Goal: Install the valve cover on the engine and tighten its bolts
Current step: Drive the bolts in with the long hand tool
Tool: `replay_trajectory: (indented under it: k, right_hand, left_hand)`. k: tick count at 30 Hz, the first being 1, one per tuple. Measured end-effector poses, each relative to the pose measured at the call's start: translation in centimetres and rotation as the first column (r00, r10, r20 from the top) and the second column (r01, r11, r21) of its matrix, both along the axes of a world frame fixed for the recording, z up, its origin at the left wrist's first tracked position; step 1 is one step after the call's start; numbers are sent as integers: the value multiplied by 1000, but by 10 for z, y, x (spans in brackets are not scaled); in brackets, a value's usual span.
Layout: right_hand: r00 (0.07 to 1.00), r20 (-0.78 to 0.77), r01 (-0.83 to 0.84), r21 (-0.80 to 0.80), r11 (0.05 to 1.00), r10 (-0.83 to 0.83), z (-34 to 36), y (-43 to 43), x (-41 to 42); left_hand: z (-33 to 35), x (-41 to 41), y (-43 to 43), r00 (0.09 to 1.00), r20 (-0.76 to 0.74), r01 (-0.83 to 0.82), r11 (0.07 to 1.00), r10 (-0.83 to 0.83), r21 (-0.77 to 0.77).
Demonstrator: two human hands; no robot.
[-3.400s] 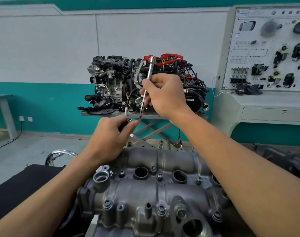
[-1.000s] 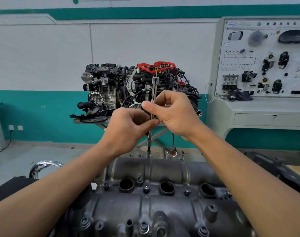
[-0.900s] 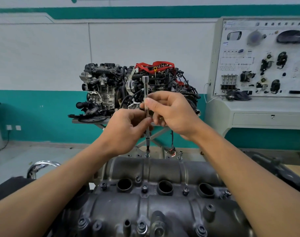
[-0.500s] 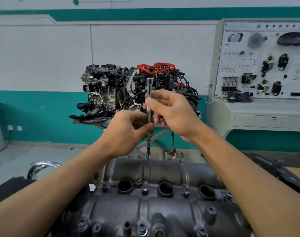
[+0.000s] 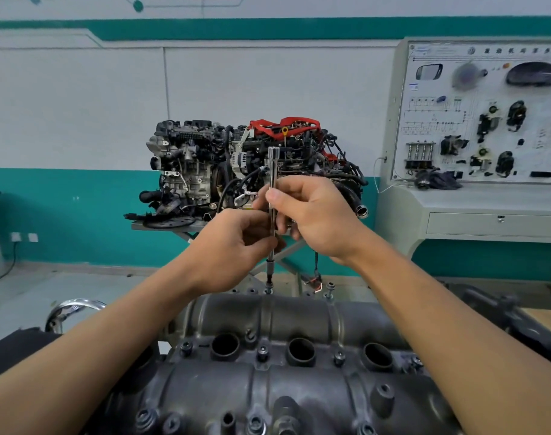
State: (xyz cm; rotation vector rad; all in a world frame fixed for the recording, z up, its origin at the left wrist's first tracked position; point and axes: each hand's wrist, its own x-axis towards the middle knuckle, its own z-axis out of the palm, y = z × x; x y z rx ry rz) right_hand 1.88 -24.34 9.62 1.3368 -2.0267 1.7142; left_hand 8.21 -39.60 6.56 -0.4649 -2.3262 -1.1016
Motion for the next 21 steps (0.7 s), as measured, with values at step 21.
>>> replay_trajectory:
  k: [21]
  right_hand:
    - [1000, 18, -11, 32, 999, 10, -1, -1, 1]
  left_hand:
    - [0, 2, 4, 999, 35, -34, 999, 35, -43]
